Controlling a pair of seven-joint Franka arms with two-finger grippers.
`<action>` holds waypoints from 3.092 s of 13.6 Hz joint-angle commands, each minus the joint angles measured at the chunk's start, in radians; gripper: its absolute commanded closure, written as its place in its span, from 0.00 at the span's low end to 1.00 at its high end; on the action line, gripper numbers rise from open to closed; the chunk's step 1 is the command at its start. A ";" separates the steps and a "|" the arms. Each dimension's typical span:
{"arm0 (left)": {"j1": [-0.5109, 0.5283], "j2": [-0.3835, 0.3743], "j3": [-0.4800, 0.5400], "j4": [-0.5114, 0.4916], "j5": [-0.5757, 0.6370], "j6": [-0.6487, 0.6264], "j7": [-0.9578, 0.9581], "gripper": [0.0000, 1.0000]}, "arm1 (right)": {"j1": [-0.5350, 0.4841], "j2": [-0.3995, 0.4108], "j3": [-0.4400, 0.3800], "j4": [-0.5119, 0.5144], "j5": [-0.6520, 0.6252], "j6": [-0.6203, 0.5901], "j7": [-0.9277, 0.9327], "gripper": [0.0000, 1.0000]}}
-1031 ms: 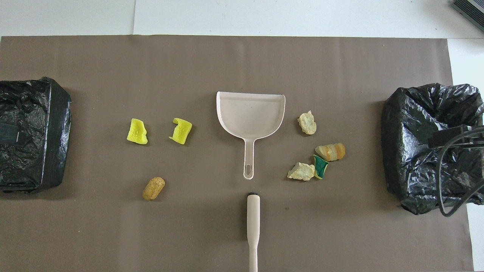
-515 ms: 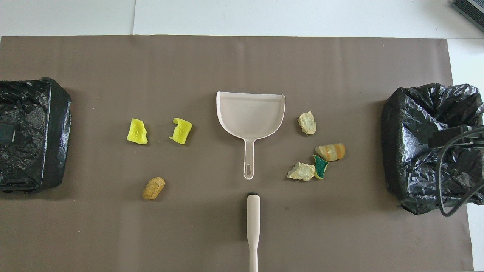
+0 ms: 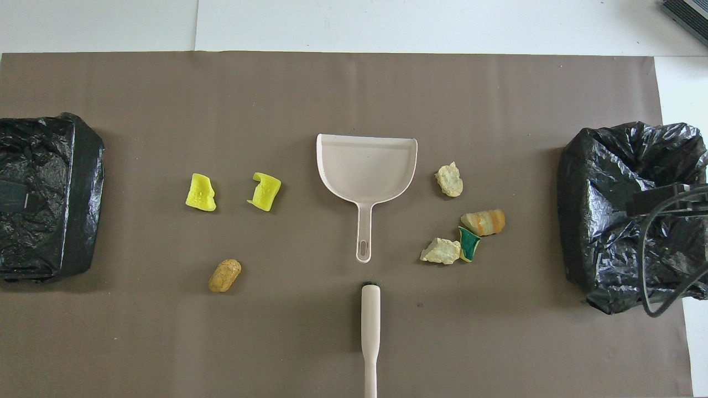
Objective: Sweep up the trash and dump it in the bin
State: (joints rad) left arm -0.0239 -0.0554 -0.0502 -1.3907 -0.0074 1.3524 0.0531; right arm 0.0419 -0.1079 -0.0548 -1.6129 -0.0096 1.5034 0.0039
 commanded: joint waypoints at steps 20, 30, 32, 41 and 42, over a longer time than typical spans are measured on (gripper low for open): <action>-0.559 -0.242 0.000 -0.508 -0.040 0.212 -0.442 0.00 | -0.004 -0.024 0.000 -0.167 0.011 0.127 -0.006 0.00; -0.954 -0.126 0.000 -0.792 -0.046 0.655 -0.857 0.00 | 0.100 0.187 0.010 -0.326 0.023 0.483 0.144 0.00; -1.002 -0.048 0.000 -0.806 -0.046 0.739 -0.916 0.00 | 0.157 0.256 0.010 -0.280 0.025 0.498 0.237 0.00; -1.127 0.008 -0.002 -0.967 -0.059 0.895 -0.973 0.00 | 0.343 0.436 0.020 -0.038 0.265 0.561 0.612 0.00; -1.127 0.009 -0.002 -0.967 -0.075 0.896 -0.987 0.00 | 0.342 0.439 0.020 -0.038 0.275 0.569 0.616 0.00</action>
State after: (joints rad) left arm -1.1284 -0.0437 -0.0707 -2.3408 -0.0599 2.2230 -0.9116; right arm 0.3857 0.3103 -0.0362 -1.6726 0.2251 2.0507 0.5933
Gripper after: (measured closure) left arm 0.000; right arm 0.000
